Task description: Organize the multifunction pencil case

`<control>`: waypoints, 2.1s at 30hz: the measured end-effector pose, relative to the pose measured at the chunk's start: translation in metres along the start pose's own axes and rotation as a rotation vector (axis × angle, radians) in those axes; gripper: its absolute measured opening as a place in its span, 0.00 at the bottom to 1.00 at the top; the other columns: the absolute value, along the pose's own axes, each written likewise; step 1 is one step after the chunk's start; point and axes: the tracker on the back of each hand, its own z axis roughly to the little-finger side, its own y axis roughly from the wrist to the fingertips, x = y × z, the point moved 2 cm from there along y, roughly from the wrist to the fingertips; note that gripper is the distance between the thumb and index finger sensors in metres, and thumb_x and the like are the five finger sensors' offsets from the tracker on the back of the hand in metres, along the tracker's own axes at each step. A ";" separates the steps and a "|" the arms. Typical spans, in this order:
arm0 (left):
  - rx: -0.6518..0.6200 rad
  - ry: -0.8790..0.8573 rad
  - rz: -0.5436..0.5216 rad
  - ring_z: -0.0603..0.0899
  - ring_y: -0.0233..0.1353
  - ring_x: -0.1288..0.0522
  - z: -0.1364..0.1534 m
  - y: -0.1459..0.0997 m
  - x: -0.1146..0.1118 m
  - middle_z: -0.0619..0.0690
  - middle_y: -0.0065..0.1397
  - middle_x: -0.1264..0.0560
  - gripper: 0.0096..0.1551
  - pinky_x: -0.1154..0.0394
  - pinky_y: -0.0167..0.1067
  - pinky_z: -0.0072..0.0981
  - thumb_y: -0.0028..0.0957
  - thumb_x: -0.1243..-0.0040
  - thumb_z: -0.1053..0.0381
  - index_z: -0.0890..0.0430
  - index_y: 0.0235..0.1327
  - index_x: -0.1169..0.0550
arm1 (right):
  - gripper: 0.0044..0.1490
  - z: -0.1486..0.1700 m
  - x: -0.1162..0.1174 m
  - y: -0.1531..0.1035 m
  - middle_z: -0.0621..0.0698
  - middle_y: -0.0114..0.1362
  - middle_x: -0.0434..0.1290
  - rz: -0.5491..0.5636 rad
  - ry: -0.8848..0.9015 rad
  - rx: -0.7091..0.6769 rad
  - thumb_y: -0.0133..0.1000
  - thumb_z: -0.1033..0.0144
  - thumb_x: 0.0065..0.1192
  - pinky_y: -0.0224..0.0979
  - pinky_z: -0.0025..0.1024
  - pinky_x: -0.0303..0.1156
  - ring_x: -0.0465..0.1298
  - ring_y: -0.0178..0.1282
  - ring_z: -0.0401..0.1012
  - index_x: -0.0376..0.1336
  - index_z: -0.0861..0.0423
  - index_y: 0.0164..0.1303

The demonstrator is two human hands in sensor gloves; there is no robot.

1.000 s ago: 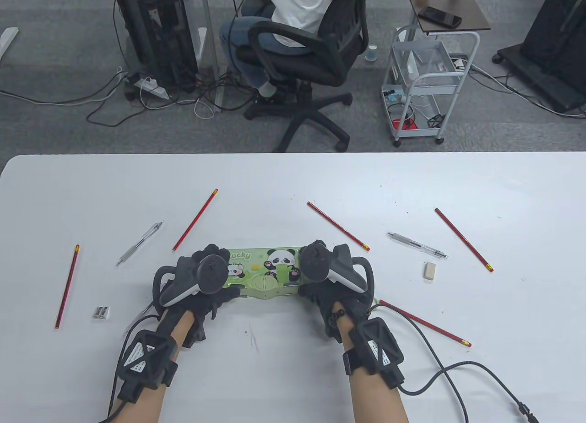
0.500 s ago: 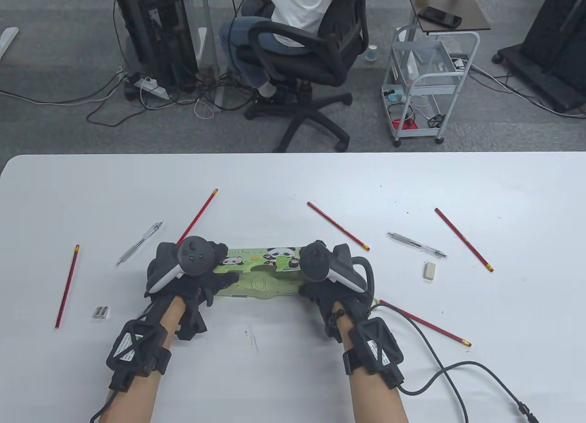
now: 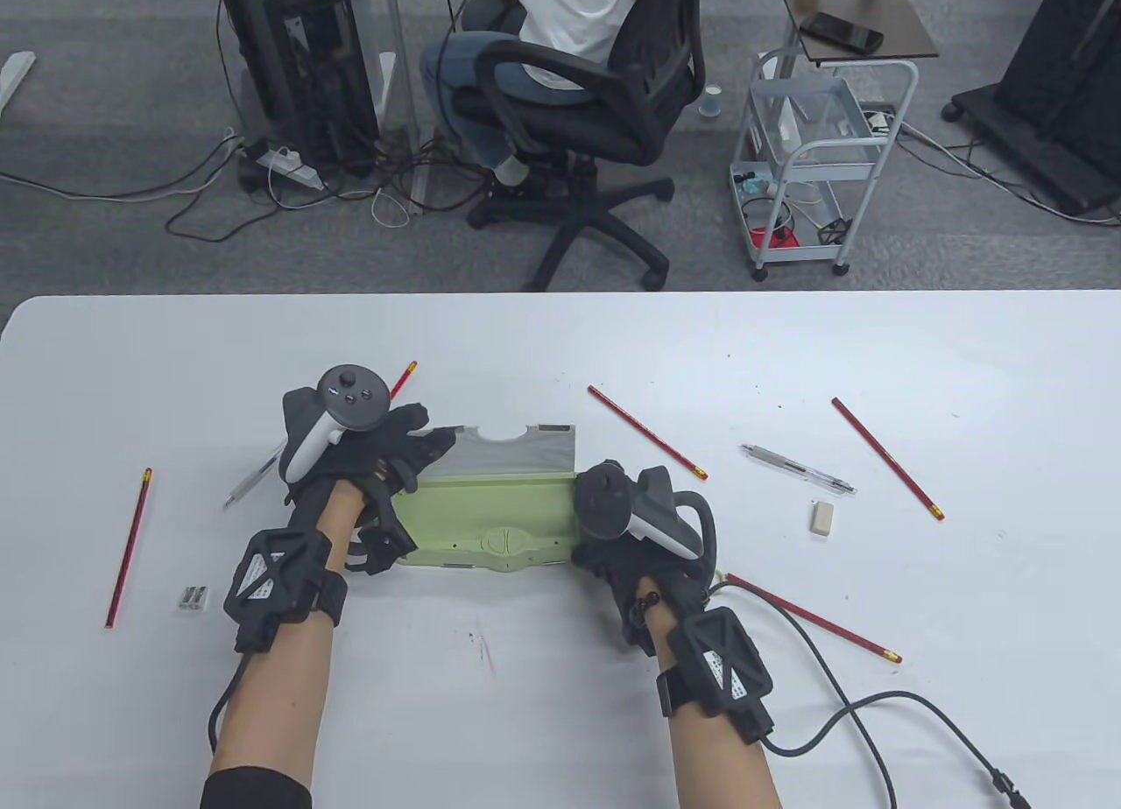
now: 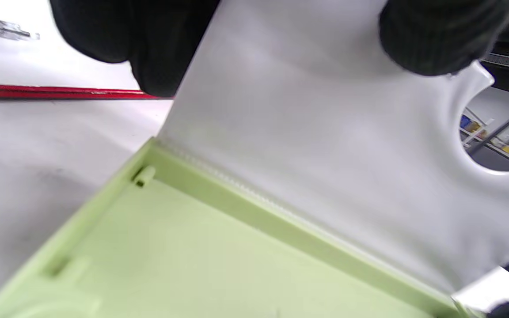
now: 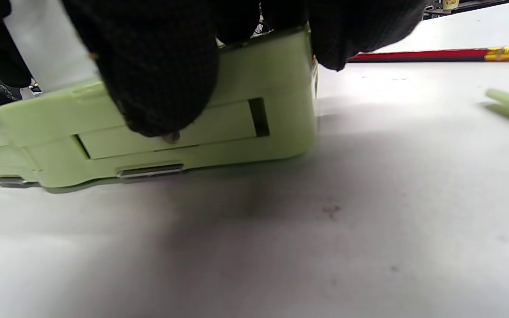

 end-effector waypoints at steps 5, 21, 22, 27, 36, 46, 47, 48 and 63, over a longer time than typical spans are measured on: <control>0.086 0.066 -0.025 0.71 0.74 0.26 -0.003 0.017 0.004 0.60 0.77 0.26 0.52 0.32 0.67 0.69 0.42 0.41 0.28 0.55 0.77 0.34 | 0.56 -0.001 0.000 0.000 0.69 0.83 0.47 -0.006 -0.015 0.002 0.50 0.58 0.76 0.77 0.60 0.64 0.63 0.77 0.68 0.51 0.64 0.82; 0.233 0.375 -0.011 0.74 0.80 0.35 -0.009 0.039 -0.011 0.61 0.83 0.35 0.52 0.38 0.70 0.74 0.46 0.35 0.37 0.56 0.80 0.41 | 0.55 -0.001 -0.001 0.001 0.69 0.83 0.47 -0.018 -0.006 0.004 0.50 0.58 0.76 0.77 0.60 0.64 0.63 0.78 0.68 0.51 0.63 0.82; 0.239 0.403 -0.006 0.74 0.80 0.36 -0.010 0.039 -0.011 0.61 0.84 0.35 0.53 0.38 0.70 0.74 0.46 0.35 0.37 0.56 0.80 0.42 | 0.55 -0.001 -0.001 0.001 0.69 0.83 0.47 -0.018 -0.007 0.004 0.50 0.58 0.76 0.77 0.60 0.64 0.63 0.78 0.68 0.51 0.63 0.82; 0.253 0.464 0.001 0.75 0.81 0.37 -0.012 0.040 -0.015 0.61 0.84 0.36 0.54 0.39 0.71 0.75 0.45 0.33 0.38 0.56 0.81 0.43 | 0.55 -0.001 -0.001 0.001 0.69 0.83 0.47 -0.020 -0.008 0.005 0.50 0.58 0.76 0.77 0.59 0.64 0.63 0.78 0.68 0.50 0.63 0.82; 0.260 0.505 0.034 0.75 0.81 0.37 -0.015 0.043 -0.024 0.61 0.85 0.37 0.54 0.40 0.71 0.75 0.45 0.32 0.39 0.56 0.81 0.43 | 0.55 -0.001 -0.001 0.001 0.69 0.83 0.46 -0.021 0.001 0.009 0.50 0.59 0.75 0.77 0.60 0.64 0.63 0.78 0.68 0.50 0.63 0.82; 0.267 0.518 0.053 0.74 0.81 0.37 -0.014 0.045 -0.030 0.61 0.85 0.37 0.54 0.40 0.71 0.75 0.45 0.32 0.39 0.56 0.81 0.43 | 0.55 0.000 -0.001 0.001 0.69 0.83 0.47 -0.021 0.007 0.008 0.50 0.59 0.76 0.77 0.60 0.64 0.63 0.78 0.68 0.50 0.63 0.82; 0.267 0.519 0.054 0.75 0.81 0.37 -0.013 0.045 -0.030 0.61 0.85 0.37 0.55 0.40 0.71 0.75 0.45 0.32 0.39 0.56 0.81 0.43 | 0.55 0.000 -0.001 0.001 0.69 0.83 0.46 -0.021 0.007 0.008 0.50 0.59 0.76 0.77 0.60 0.64 0.63 0.78 0.68 0.50 0.63 0.82; 0.267 0.517 0.055 0.75 0.81 0.37 -0.013 0.045 -0.030 0.61 0.85 0.37 0.54 0.40 0.71 0.75 0.45 0.32 0.39 0.56 0.81 0.43 | 0.55 0.000 -0.001 0.001 0.69 0.83 0.47 -0.021 0.008 0.008 0.50 0.59 0.76 0.77 0.60 0.64 0.63 0.78 0.68 0.50 0.63 0.82; 0.036 0.350 -0.053 0.74 0.80 0.37 -0.029 -0.007 0.000 0.62 0.84 0.38 0.51 0.38 0.70 0.73 0.47 0.39 0.37 0.55 0.80 0.42 | 0.55 -0.001 -0.001 0.000 0.69 0.83 0.46 -0.022 0.004 0.007 0.50 0.59 0.75 0.77 0.60 0.63 0.63 0.78 0.68 0.50 0.63 0.82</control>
